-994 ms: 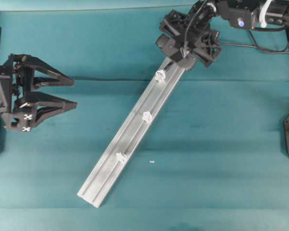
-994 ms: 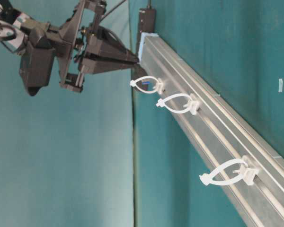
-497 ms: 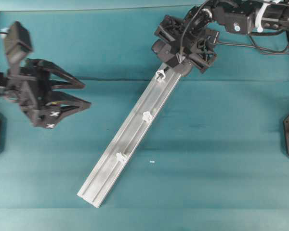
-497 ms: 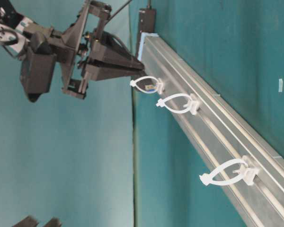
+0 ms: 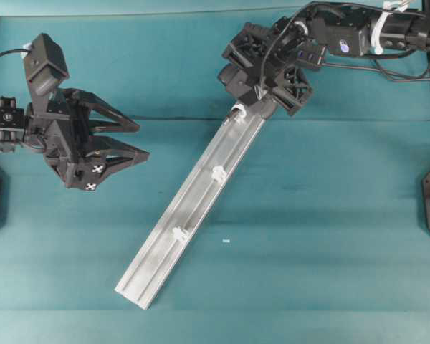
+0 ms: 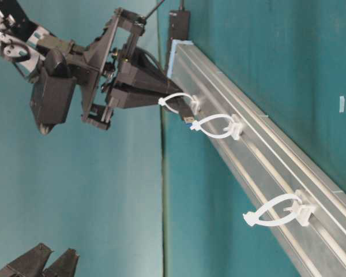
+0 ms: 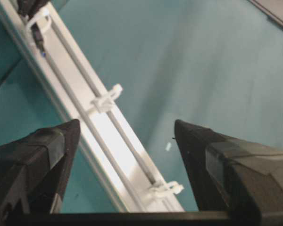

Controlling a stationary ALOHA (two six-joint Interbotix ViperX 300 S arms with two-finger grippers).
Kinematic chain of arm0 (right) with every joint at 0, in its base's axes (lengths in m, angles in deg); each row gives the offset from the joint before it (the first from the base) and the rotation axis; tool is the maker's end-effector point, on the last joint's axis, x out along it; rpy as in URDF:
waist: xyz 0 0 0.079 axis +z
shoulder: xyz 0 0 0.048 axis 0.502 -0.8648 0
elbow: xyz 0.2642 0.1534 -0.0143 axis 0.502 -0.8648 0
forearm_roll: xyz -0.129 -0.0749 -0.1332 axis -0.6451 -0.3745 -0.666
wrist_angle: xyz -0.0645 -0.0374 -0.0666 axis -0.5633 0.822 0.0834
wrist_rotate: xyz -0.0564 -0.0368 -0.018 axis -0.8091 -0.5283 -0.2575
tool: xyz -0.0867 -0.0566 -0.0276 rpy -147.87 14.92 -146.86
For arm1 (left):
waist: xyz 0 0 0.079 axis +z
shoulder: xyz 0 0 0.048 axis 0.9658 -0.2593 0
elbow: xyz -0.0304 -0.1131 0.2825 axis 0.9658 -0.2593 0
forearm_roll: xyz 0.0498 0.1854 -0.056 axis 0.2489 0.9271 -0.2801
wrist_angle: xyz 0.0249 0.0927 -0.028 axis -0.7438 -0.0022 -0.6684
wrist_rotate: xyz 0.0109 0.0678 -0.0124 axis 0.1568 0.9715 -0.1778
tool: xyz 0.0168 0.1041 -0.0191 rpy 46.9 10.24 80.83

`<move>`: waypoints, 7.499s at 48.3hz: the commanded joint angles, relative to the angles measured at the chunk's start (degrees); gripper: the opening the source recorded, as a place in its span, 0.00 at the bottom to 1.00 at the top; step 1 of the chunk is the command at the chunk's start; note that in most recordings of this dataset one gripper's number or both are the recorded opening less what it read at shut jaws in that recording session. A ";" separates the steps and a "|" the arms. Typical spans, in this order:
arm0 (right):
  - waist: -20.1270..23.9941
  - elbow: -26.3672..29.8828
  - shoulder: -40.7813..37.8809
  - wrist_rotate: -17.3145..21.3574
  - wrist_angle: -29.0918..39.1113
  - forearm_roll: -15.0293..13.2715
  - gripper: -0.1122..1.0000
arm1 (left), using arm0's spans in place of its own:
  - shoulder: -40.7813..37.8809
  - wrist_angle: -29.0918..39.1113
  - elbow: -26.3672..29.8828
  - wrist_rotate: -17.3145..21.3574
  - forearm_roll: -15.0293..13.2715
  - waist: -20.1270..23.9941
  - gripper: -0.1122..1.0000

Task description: Pass the USB cable through three rings with both arms.

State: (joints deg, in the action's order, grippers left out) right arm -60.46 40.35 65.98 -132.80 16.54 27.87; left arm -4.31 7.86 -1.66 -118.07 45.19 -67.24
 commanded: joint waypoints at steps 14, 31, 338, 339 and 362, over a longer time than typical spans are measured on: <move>0.88 0.35 -0.09 -0.53 0.97 4.57 0.16 | -2.29 -1.67 1.41 0.09 0.18 1.05 0.89; 0.70 0.18 0.00 -0.62 0.97 4.75 0.16 | -16.70 -15.91 2.99 0.35 0.18 5.80 0.89; 11.78 -8.53 7.12 22.15 -12.04 -11.87 0.18 | -18.98 -6.24 4.31 -8.35 0.18 2.46 0.95; 11.87 -8.53 7.12 21.97 -12.04 -11.87 0.18 | -18.11 -6.24 3.78 -8.44 0.09 2.46 0.95; 15.56 -8.88 6.86 18.37 -11.25 -11.87 0.18 | -5.63 -0.70 -2.90 -10.11 0.18 2.46 0.95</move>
State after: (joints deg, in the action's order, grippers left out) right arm -46.04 31.21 73.28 -113.99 5.21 15.82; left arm -11.34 7.06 -4.65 -128.09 45.19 -64.69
